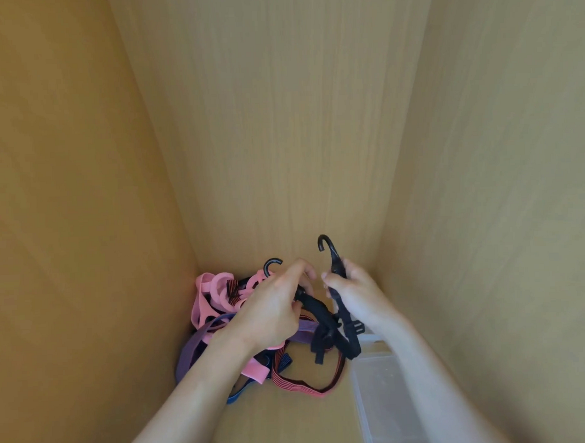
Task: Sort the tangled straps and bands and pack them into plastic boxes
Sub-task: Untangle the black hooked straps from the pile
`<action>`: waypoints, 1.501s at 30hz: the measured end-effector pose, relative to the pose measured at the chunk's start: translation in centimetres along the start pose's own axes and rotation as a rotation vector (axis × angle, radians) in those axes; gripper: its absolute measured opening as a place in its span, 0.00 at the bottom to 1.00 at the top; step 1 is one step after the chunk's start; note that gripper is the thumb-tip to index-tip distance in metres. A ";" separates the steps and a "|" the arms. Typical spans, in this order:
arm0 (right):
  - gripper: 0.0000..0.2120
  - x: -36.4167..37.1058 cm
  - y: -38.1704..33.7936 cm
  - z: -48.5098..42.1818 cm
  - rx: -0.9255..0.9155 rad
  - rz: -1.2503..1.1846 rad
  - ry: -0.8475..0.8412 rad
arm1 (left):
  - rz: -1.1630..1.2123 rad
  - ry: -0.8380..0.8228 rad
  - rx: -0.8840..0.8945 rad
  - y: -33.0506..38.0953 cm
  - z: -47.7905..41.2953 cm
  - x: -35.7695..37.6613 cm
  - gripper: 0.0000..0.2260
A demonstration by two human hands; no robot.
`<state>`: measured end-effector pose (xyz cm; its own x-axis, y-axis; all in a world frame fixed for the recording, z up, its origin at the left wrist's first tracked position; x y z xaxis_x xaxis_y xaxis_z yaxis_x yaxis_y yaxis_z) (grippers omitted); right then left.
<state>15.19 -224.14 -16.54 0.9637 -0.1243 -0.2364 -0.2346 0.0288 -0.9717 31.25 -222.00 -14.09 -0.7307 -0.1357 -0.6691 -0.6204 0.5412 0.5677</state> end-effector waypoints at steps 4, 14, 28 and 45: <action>0.05 1.6 0.5 0.4 0.049 -0.192 -0.080 | 0.057 0.095 0.028 0.6 -0.5 -0.3 0.24; 0.08 2.7 0.0 0.5 -0.007 -0.418 -0.079 | 0.087 0.643 -0.204 0.1 1.2 -1.8 0.25; 0.27 4.3 1.2 1.3 0.135 -0.395 -0.217 | 0.969 0.301 -0.837 -2.3 0.8 1.0 0.12; 0.05 7.4 7.0 7.5 0.092 0.079 -0.340 | 0.804 0.234 -0.992 -7.4 11.1 3.5 0.14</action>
<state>21.65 -217.43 -25.11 0.9340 0.2182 -0.2828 -0.3126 0.1159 -0.9428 36.44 -217.31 -25.98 -0.9643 -0.2569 0.0645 0.1405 -0.2897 0.9467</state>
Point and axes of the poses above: each hand's wrist, its own z-axis away from the middle knuckle, its own x-axis out of the palm, y = z × x, the point moved 5 cm from there along -z, towards the middle knuckle, and after that the axes turned 14 degrees about y, right-handed, at the moved point
